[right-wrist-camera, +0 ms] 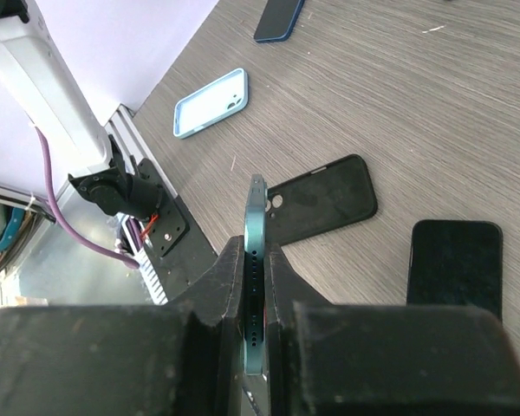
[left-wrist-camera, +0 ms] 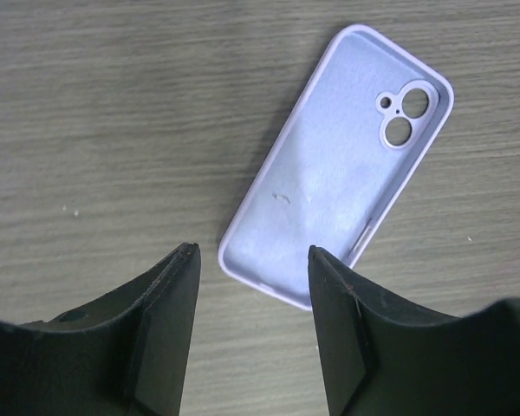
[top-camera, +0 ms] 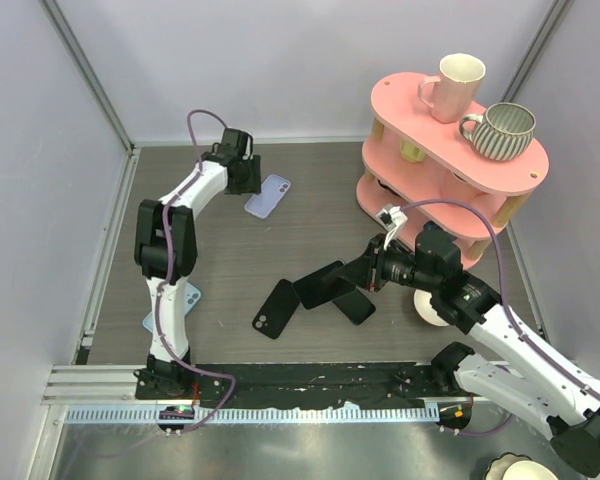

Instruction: Put the phone into the phone case

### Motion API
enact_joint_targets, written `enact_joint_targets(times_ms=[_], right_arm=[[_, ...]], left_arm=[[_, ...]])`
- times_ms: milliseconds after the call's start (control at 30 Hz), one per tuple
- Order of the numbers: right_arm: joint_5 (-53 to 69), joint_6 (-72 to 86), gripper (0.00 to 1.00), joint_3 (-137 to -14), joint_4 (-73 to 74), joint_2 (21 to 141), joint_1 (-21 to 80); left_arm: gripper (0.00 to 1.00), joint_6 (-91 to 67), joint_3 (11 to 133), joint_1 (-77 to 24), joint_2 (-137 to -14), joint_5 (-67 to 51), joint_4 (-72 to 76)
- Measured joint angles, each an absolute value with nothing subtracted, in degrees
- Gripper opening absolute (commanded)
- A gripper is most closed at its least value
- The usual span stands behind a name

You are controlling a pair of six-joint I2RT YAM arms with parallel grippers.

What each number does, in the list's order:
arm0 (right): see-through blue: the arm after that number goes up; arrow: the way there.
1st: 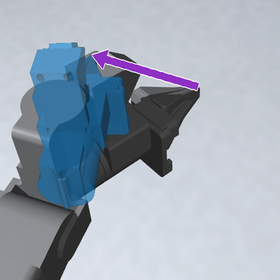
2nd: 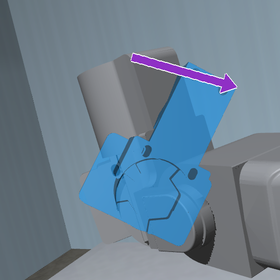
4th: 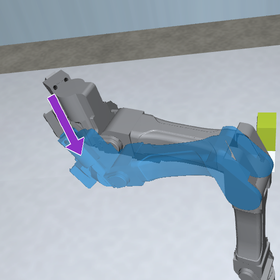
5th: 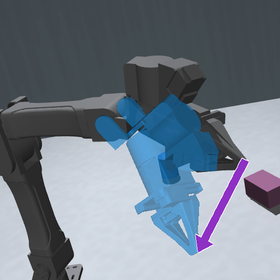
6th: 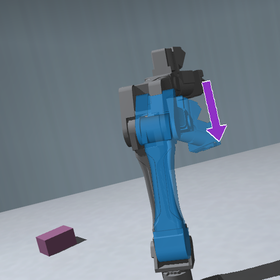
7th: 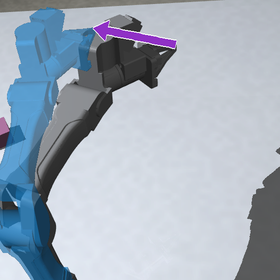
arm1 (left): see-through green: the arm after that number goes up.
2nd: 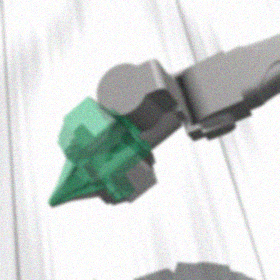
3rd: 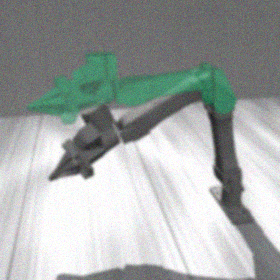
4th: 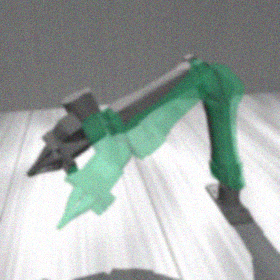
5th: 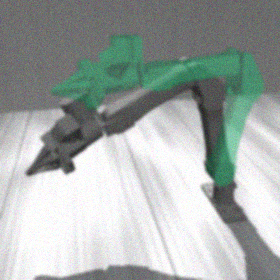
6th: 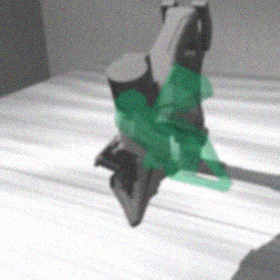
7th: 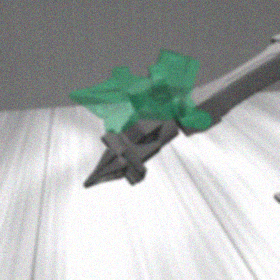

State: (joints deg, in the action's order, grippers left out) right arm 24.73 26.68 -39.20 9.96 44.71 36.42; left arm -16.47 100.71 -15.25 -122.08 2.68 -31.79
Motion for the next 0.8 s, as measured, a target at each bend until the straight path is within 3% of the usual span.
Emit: enact_joint_targets(times_ms=[500,800], right_arm=[[23.59,25.19,0.01,-40.88,13.91,40.27,36.42],[19.99,24.60,0.01,-41.01,16.32,39.92,36.42]], left_arm=[[0.47,-19.42,102.74,-14.98,-128.03,1.91,-33.32],[0.25,-25.10,96.25,-14.98,-125.03,-0.27,-32.86]])
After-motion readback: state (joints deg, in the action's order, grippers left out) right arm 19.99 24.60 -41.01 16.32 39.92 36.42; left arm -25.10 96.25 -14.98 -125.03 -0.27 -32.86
